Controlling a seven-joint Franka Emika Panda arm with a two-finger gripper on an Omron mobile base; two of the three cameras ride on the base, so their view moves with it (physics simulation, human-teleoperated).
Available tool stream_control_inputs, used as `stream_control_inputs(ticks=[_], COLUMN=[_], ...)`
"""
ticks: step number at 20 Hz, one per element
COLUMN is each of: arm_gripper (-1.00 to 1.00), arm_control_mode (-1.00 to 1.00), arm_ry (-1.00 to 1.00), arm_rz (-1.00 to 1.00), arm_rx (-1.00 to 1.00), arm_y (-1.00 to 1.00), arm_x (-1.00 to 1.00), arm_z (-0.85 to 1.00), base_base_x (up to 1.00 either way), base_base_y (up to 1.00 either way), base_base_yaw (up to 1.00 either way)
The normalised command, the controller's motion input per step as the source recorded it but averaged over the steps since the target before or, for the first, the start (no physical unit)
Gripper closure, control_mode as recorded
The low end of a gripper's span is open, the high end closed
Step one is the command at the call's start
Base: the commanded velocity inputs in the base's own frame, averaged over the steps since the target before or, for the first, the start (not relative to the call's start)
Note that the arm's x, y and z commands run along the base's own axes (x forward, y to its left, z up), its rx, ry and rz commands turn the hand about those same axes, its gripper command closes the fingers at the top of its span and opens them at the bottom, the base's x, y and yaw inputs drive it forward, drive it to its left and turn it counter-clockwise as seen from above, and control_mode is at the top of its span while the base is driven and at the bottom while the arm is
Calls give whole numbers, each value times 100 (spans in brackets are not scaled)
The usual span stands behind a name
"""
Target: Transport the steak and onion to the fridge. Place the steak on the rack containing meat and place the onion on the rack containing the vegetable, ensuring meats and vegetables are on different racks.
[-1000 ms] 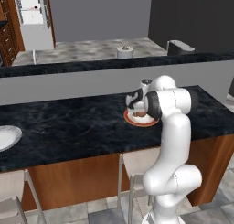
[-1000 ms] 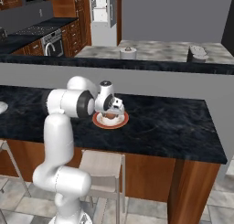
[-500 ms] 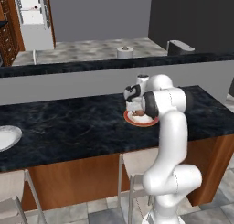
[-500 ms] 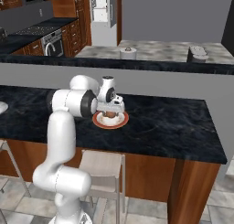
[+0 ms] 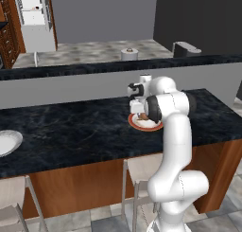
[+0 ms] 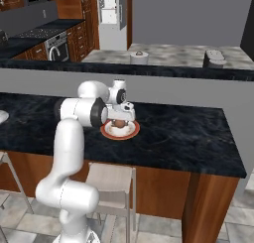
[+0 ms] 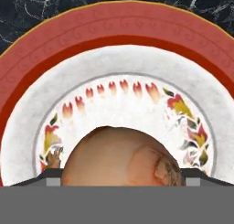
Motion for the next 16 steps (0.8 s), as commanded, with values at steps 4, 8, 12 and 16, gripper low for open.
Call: stream_control_inputs(ticks=[4,8,12,16], arm_gripper=[100,100,100,100], arm_control_mode=[-100,-100,-100,-100], arm_ry=[-3,-12,-28,-40], arm_rz=[-2,-3,-1,0], arm_rx=[0,0,0,0], arm_y=[0,0,0,0], arm_x=[-44,-39,-39,-52], arm_z=[0,18,34,42], base_base_x=[0,0,0,0], base_base_y=[0,0,0,0], base_base_yaw=[0,0,0,0])
